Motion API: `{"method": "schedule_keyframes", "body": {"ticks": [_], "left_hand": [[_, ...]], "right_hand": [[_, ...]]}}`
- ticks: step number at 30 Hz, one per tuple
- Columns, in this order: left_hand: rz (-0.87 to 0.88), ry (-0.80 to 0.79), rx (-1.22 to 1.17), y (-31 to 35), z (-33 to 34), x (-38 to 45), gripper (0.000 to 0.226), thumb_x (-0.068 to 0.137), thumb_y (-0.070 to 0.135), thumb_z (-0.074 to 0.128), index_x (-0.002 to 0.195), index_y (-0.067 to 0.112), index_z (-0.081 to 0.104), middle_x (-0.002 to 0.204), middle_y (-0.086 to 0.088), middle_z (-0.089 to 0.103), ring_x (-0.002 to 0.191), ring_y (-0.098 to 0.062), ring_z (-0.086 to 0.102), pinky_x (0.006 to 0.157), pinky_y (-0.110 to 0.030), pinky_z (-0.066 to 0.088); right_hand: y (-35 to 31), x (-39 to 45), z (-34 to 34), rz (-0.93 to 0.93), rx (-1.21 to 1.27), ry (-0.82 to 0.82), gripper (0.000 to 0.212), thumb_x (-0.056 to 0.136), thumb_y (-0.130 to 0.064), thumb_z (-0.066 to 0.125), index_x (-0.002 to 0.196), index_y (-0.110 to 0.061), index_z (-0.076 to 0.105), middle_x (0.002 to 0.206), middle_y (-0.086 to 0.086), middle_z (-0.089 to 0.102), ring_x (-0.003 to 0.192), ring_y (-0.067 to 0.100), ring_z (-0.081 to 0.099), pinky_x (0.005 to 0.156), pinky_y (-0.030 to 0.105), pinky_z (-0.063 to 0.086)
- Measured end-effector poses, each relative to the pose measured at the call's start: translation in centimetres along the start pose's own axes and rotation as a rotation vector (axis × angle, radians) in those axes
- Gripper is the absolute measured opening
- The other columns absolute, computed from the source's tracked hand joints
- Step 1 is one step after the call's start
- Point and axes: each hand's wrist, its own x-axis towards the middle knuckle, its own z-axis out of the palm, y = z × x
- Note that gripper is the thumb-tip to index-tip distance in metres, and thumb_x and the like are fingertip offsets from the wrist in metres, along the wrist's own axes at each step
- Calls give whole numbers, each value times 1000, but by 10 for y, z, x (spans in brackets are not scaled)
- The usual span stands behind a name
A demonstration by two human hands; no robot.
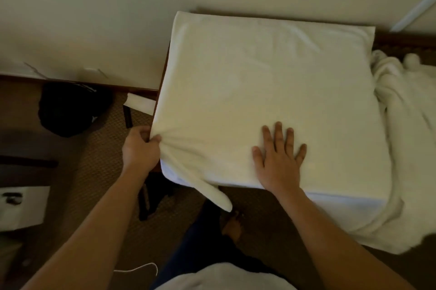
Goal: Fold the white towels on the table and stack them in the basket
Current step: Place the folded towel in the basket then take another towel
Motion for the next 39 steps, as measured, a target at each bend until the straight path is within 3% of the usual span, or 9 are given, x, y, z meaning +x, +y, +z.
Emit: {"method": "schedule_keyframes", "body": {"ticks": [7, 17, 22, 26, 28, 30, 33, 35, 39], "left_hand": [[89, 103, -36, -44, 27, -79, 45, 89, 40, 75, 119, 21, 47, 111, 0, 51, 93, -18, 53, 75, -35, 45], [-126, 243, -258, -73, 21, -78, 18, 108, 37, 44, 114, 21, 51, 100, 1, 55, 89, -21, 56, 75, -41, 45], [-163, 69, -310, -83, 21, -67, 38, 97, 51, 61, 118, 22, 47, 102, 5, 56, 94, -19, 57, 78, -38, 46], [-209, 245, -240, -85, 21, -61, 21, 98, 33, 65, 111, 23, 52, 112, -2, 59, 106, -30, 59, 88, -47, 51], [-72, 378, -13, -85, 26, -63, 29, 96, 23, 66, 120, 21, 50, 130, -10, 53, 120, -37, 52, 102, -57, 43], [310, 391, 155, -75, 38, -69, 40, 93, 19, 67, 129, 17, 50, 143, -13, 47, 132, -37, 45, 108, -59, 36], [696, 10, 524, -43, 71, -64, 52, 104, 43, 45, 153, 31, 32, 168, -6, 14, 156, -30, 10, 122, -59, 12], [669, -113, 729, -35, 84, -47, 61, 104, 60, 20, 161, 41, 6, 171, 3, -12, 156, -28, -14, 123, -62, -4], [596, -73, 791, -47, 70, -17, 70, 98, 72, 8, 160, 43, -8, 170, 5, -19, 156, -28, -17, 122, -63, -7]], "right_hand": [[2, -3, 8, -13, 32, 82, 70, 100, -63, 16, 163, -33, 12, 172, 0, 2, 157, 31, -1, 120, 68, 2], [1, -2, 5, -22, 50, 63, 67, 103, -61, 20, 163, -35, 5, 171, -3, -8, 157, 27, -10, 121, 65, -6], [0, -1, 5, -21, 44, 45, 66, 103, -60, 20, 163, -35, 4, 171, -2, -8, 157, 28, -11, 120, 66, -5], [1, -3, 4, -40, 45, 36, 65, 104, -57, 23, 163, -33, 7, 171, 0, -9, 157, 30, -11, 119, 68, -5], [-3, -8, 5, -40, 43, 83, 63, 106, -52, 25, 163, -29, 12, 171, 2, -7, 157, 32, -9, 119, 70, -3], [-19, -16, 7, -143, 52, 140, 62, 105, -49, 25, 163, -27, 18, 172, 2, -2, 157, 32, -7, 119, 67, -4], [-51, -26, 16, -407, 43, 76, 63, 105, -54, 18, 163, -31, 14, 172, -3, -3, 157, 26, -10, 121, 64, -6], [-58, -27, 23, -432, -5, 38, 62, 106, -57, 17, 163, -34, 10, 172, -5, -4, 157, 26, -9, 122, 63, -1], [-17, -17, 15, -267, -46, 27, 64, 105, -61, 13, 162, -38, -1, 171, -6, -10, 157, 26, -12, 123, 60, -4]]}}
